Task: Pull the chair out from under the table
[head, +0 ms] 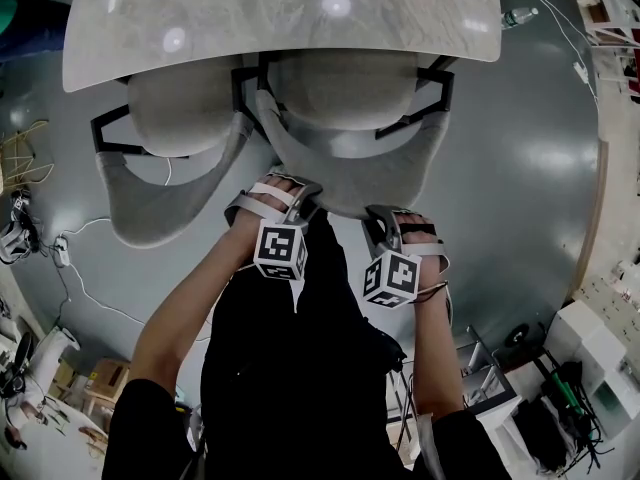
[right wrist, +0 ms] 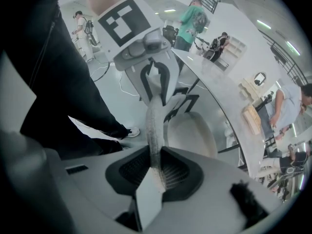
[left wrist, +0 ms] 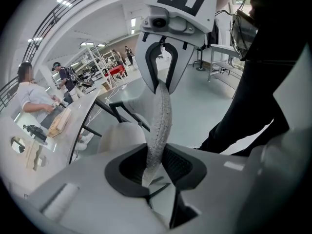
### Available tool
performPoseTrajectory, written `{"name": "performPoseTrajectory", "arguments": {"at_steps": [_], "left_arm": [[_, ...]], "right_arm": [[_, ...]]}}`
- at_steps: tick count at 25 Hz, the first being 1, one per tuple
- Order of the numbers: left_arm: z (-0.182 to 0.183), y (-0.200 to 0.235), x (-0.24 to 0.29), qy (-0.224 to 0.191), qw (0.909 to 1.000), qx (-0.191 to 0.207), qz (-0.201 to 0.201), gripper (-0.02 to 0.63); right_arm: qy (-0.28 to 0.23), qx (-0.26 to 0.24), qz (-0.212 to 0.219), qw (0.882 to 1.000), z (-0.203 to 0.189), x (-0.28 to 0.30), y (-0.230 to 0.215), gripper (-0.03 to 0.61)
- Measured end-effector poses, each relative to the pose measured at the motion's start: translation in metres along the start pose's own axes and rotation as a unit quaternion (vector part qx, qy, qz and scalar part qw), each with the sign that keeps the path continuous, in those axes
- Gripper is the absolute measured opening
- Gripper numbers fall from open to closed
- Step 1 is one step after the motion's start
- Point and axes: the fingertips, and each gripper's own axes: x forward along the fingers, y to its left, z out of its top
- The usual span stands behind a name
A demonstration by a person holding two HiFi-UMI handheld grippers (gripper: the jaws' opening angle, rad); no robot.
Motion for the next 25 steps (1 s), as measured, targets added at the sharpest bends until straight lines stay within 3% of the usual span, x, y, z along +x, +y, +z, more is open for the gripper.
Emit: {"name": "performPoseTrajectory", "arguments": {"at_steps": [25], "left_arm": [[-0.002,-0.011,-0.001,0.021,0.9988,-0.042,0.015,0.104]], "right_arm": [[-0.007,-0.026,0.015,1.000,0.001,0.000,0.012,0.075]]}}
